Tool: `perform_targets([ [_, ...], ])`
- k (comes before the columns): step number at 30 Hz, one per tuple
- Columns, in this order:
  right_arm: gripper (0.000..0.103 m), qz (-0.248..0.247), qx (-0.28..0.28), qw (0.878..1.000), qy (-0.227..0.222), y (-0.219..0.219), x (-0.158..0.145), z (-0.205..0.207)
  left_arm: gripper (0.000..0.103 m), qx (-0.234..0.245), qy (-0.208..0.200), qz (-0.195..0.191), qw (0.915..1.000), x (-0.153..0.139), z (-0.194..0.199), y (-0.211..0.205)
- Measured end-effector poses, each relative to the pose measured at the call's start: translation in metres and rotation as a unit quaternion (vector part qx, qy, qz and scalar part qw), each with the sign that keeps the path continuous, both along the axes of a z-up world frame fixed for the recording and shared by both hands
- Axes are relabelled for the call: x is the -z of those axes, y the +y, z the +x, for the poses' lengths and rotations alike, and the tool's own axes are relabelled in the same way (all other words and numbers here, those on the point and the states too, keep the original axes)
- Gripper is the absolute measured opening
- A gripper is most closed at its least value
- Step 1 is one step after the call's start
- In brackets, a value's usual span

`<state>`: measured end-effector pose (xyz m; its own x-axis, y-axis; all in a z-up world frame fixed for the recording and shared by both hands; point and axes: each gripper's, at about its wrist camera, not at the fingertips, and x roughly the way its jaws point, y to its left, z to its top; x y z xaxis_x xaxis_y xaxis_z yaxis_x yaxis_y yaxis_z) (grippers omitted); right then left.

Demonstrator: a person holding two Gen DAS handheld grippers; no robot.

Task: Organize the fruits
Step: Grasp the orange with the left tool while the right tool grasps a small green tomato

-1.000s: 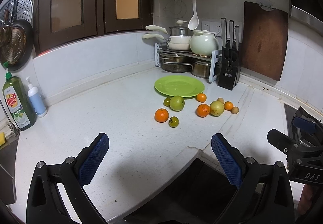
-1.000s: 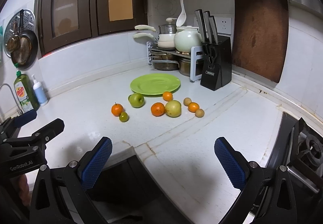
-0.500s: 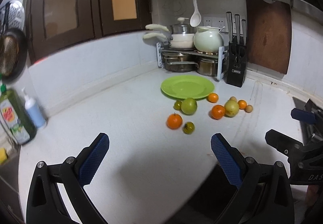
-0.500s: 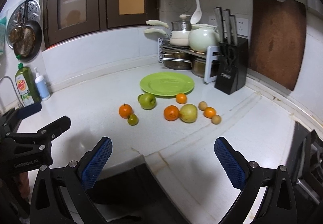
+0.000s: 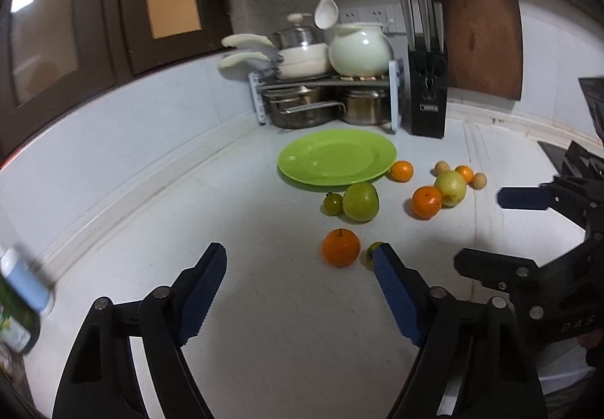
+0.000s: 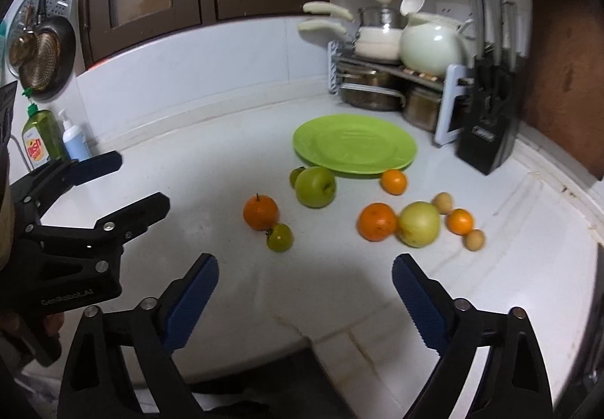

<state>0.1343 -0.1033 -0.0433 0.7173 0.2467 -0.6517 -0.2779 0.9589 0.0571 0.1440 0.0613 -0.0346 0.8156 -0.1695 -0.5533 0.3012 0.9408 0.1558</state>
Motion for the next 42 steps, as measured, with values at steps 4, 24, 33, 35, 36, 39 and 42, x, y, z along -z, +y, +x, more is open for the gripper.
perform_targets([
  [4,0.081,0.002,-0.008,1.000,0.018,0.009,0.010,0.020,0.073,0.025,0.016,0.004,0.9996,0.010,0.019,0.003],
  [24,0.053,0.000,-0.016,0.997,0.076,0.033,0.050,0.065,0.053,0.184,0.081,0.030,0.9791,0.059,0.082,-0.013],
  [33,0.046,0.002,-0.020,0.996,0.083,0.033,0.057,0.072,0.047,0.226,0.084,0.041,0.9697,0.067,0.092,-0.021],
  [35,0.045,0.010,-0.019,0.996,0.082,0.031,0.057,0.072,0.045,0.231,0.087,0.034,0.9684,0.067,0.095,-0.022],
  [36,0.044,0.015,-0.018,0.996,0.081,0.029,0.057,0.073,0.045,0.233,0.090,0.030,0.9678,0.067,0.096,-0.022],
  [39,0.042,0.028,-0.016,0.996,0.087,0.026,0.058,0.078,0.045,0.238,0.102,0.022,0.9656,0.069,0.101,-0.023],
  [42,0.039,0.044,-0.018,0.994,0.097,0.024,0.061,0.080,0.045,0.243,0.101,0.024,0.9646,0.070,0.102,-0.026],
])
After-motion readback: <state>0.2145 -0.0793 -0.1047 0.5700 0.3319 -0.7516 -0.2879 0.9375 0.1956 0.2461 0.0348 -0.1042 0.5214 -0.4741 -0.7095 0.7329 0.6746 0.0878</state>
